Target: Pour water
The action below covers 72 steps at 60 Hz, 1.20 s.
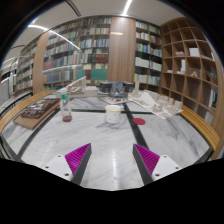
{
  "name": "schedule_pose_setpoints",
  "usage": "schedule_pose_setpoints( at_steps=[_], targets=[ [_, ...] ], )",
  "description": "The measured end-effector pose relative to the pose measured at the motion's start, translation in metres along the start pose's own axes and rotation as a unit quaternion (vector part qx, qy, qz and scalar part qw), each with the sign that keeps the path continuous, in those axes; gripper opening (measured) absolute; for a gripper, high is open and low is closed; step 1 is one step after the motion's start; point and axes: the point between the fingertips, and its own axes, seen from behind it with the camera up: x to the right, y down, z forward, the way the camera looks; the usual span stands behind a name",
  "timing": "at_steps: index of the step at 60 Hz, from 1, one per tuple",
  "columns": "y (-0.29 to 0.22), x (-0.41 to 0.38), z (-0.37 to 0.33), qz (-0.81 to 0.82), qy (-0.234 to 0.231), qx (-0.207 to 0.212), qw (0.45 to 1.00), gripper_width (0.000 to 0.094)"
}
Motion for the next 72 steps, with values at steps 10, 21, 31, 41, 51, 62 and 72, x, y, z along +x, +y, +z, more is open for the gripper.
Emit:
schedule_pose_setpoints(
  at_steps=[10, 21, 31, 41, 51, 62, 72],
  targets=[
    [-0.02, -0.119, 0.047, -0.009, -0.061, 0.017, 0.998, 0.0859],
    [-0.077, -0.224, 0.13, -0.012, -0.088, 0.063, 0.994, 0.086],
    [-0.114, -0.279, 0.22, -0.023, -0.078, 0.09, 0.993, 0.0843],
    [-0.126, -0.294, 0.294, -0.035, -0.046, 0.098, 0.994, 0.0779],
    [-0.13, -0.292, 0.328, -0.026, -0.041, 0.097, 0.994, 0.054],
    [-0.134, -0.293, 0.32, -0.016, -0.067, 0.107, 0.992, 0.0407],
    [-0.186, -0.293, 0.278, 0.038, -0.127, 0.149, 0.98, 0.0406]
  ],
)
